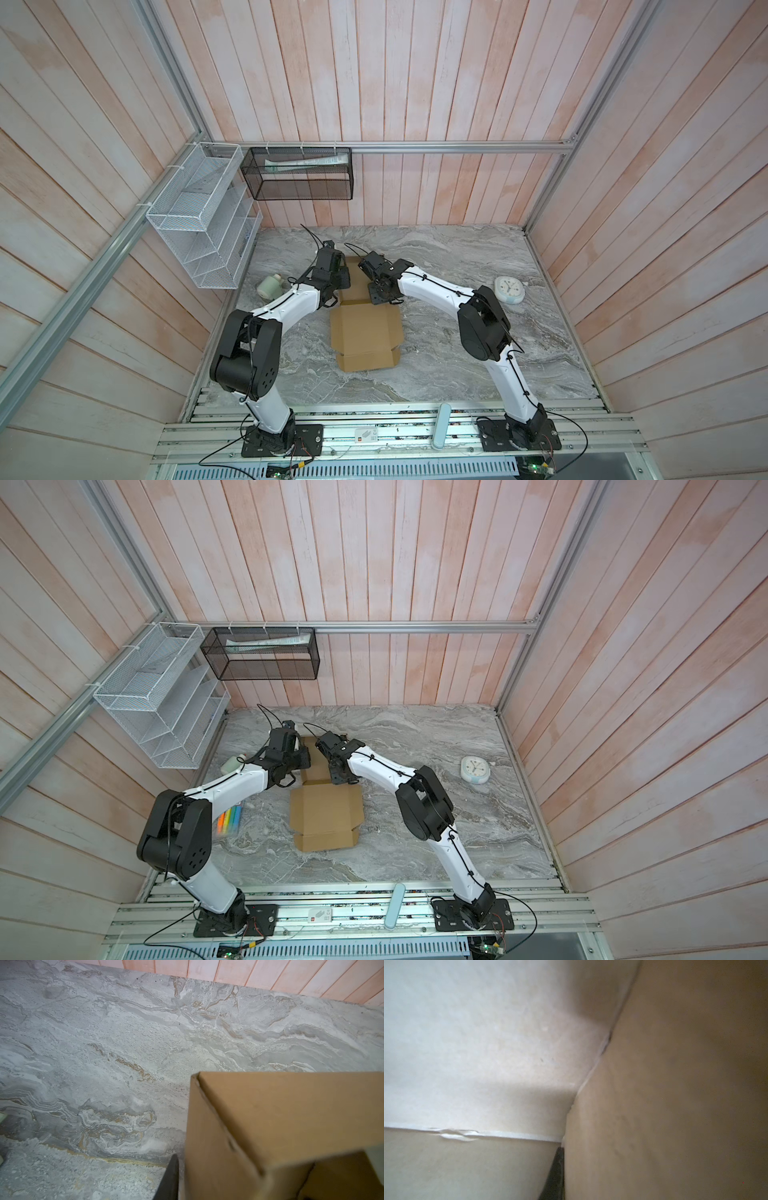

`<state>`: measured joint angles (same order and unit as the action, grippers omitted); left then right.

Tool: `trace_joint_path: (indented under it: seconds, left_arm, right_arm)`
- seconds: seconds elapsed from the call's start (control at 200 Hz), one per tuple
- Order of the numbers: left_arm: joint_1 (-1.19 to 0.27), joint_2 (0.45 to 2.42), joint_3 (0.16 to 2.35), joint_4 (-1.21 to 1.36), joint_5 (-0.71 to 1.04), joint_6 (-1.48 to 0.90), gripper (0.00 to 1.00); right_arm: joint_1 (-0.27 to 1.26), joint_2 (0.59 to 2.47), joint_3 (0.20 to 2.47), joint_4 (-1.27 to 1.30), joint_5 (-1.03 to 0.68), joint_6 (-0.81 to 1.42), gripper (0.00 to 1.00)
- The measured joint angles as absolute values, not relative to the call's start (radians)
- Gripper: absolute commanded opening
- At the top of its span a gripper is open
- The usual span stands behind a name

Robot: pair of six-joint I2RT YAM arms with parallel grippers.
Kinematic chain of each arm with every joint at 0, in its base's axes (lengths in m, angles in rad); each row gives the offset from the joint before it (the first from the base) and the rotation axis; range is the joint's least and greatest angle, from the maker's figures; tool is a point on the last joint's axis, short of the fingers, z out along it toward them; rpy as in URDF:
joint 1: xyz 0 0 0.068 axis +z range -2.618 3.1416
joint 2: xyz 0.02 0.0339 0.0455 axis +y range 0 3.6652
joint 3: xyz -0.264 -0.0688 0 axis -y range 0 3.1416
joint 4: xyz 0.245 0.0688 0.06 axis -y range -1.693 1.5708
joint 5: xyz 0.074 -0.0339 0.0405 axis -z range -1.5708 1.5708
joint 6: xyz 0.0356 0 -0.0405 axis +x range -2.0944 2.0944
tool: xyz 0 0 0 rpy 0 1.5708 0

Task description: Fold the paper box

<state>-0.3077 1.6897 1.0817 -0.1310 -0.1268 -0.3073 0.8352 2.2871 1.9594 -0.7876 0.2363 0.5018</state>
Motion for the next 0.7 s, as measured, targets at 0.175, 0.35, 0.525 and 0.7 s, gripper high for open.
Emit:
trace_joint_path:
  seconds: [0.175, 0.35, 0.525, 0.7]
  left_arm:
    - [-0.308, 1.676, 1.053, -0.158, -0.115, -0.312, 0.24]
    - [-0.316, 1.673, 1.05, -0.193, -0.116, -0.313, 0.16]
    - [-0.327, 1.674, 1.053, -0.205, -0.146, -0.319, 0.05]
    - [-0.339, 1.692, 1.09, -0.237, -0.188, -0.32, 0.0]
  right_arm:
    - [0.835, 2.288, 1.974, -0.79, 0.237, 0.504, 0.05]
    - [0.834, 2.289, 1.984, -0.794, 0.237, 0.505, 0.05]
    - [0.833, 2.29, 1.993, -0.809, 0.234, 0.505, 0.05]
    - [0.831, 2.302, 2.024, -0.826, 0.233, 0.506, 0.05]
